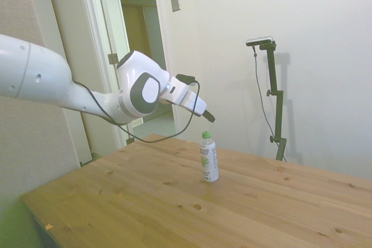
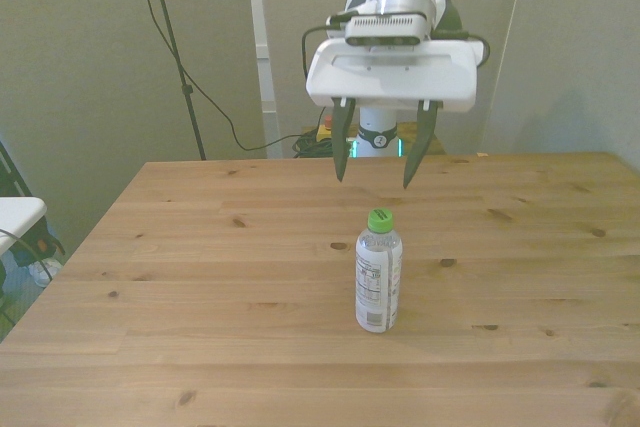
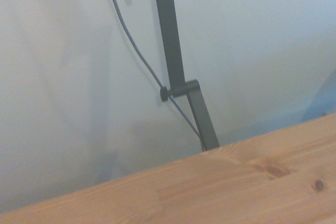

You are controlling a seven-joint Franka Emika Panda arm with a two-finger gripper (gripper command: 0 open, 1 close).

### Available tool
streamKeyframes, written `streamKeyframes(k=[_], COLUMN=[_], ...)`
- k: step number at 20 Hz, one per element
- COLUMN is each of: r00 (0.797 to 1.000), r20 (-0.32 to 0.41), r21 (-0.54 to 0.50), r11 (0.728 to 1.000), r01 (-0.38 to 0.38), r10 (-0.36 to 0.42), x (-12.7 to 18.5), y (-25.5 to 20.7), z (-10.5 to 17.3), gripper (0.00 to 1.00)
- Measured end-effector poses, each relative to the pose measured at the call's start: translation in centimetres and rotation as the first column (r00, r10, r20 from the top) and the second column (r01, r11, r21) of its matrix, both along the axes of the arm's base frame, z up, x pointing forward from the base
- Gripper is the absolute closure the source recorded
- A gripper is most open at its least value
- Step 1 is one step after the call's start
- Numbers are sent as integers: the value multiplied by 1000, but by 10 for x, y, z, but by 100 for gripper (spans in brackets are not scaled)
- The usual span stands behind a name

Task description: Stand the water bottle

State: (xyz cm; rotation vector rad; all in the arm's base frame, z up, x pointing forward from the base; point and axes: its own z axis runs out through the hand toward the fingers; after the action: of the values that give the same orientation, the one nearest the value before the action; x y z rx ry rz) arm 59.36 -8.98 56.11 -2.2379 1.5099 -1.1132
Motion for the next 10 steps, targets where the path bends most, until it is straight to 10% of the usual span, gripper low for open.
streamKeyframes(k=[10], r00=[930], r20=[-336], r21=[30], r11=[989], r01=[-145], r10=[147], x=[-63], y=[-22], z=[20], gripper=[0])
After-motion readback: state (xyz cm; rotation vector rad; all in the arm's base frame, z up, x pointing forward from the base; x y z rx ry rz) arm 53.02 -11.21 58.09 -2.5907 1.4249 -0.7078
